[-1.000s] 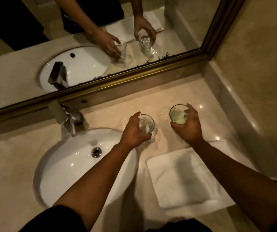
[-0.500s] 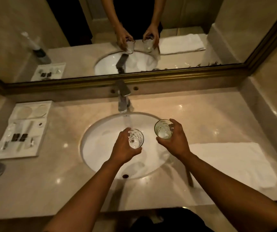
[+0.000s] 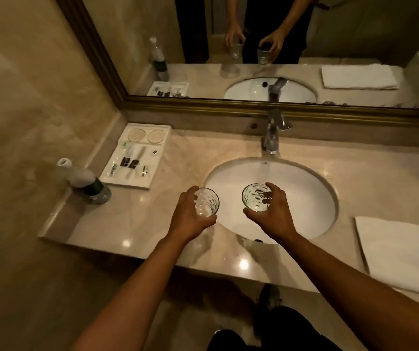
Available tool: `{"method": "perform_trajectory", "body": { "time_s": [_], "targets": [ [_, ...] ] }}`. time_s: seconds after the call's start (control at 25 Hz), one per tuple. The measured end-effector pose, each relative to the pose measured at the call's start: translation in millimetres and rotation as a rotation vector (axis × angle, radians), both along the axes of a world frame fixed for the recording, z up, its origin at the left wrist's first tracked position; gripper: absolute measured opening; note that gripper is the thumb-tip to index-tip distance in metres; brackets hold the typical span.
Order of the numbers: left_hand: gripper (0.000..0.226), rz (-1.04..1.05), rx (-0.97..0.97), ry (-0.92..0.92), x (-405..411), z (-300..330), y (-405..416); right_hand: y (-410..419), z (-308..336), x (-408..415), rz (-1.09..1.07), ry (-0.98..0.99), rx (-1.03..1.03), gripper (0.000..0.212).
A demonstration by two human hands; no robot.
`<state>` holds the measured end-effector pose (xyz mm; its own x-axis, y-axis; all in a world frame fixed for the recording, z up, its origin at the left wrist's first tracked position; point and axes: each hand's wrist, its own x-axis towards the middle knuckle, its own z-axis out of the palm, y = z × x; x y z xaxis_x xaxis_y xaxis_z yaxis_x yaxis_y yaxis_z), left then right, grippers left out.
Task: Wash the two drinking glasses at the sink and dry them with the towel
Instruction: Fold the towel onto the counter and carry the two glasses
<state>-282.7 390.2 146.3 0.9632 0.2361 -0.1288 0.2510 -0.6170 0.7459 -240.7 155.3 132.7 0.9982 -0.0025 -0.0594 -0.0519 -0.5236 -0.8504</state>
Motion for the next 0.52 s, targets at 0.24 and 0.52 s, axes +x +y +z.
{"method": "perform_trajectory", "body": {
  "time_s": [0.24, 0.52],
  "targets": [
    [0.096, 0.11, 0.046, 0.003, -13, 11, 72, 68, -4, -7, 0.129, 0.02, 0.019, 0.101],
    [0.095, 0.271, 0.085, 0.067, 6, 25, 122, 135, 7, 45, 0.329, 0.022, 0.055, 0.1]
  ]
}}
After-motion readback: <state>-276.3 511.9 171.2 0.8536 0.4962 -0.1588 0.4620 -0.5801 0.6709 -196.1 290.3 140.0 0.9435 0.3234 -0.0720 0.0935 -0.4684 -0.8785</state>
